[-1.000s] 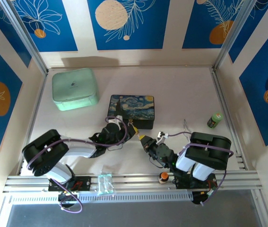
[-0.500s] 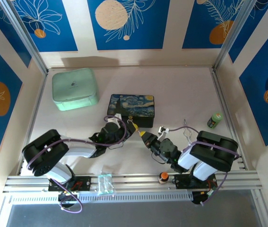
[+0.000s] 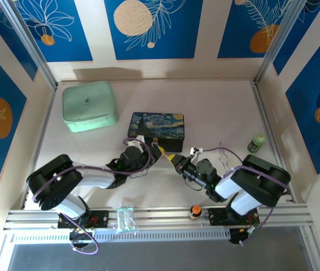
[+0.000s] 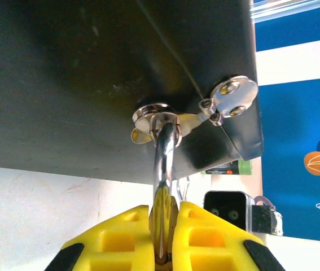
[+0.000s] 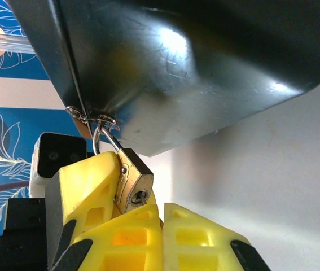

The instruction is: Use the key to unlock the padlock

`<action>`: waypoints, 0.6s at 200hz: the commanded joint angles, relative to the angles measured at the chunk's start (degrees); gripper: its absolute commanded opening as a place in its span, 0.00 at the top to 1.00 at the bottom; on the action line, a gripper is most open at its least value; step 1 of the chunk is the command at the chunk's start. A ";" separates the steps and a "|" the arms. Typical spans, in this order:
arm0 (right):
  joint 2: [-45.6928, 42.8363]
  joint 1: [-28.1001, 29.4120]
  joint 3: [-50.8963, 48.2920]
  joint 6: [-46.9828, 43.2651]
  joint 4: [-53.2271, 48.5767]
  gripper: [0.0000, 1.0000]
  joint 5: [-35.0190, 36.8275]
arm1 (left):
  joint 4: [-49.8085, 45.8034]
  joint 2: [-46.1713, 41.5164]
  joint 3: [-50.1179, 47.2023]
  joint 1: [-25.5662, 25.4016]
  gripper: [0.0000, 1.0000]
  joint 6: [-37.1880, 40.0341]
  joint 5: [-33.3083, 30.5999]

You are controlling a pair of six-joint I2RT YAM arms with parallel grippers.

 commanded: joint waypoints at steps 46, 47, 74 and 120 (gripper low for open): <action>-12.36 -1.38 4.82 4.80 -20.12 1.00 -4.40 | 18.51 5.51 -0.18 -3.41 1.00 -5.40 9.76; -12.51 -1.35 4.81 4.79 -20.28 1.00 -4.30 | 18.66 5.70 -0.18 -3.41 1.00 -5.47 9.82; -16.39 -1.97 5.34 5.09 -26.80 1.00 -3.73 | 18.67 7.44 0.83 -4.11 1.00 -5.55 10.27; -15.00 -1.62 7.03 16.32 -31.73 1.00 -5.27 | 14.89 6.70 3.19 -5.53 1.00 -3.64 10.24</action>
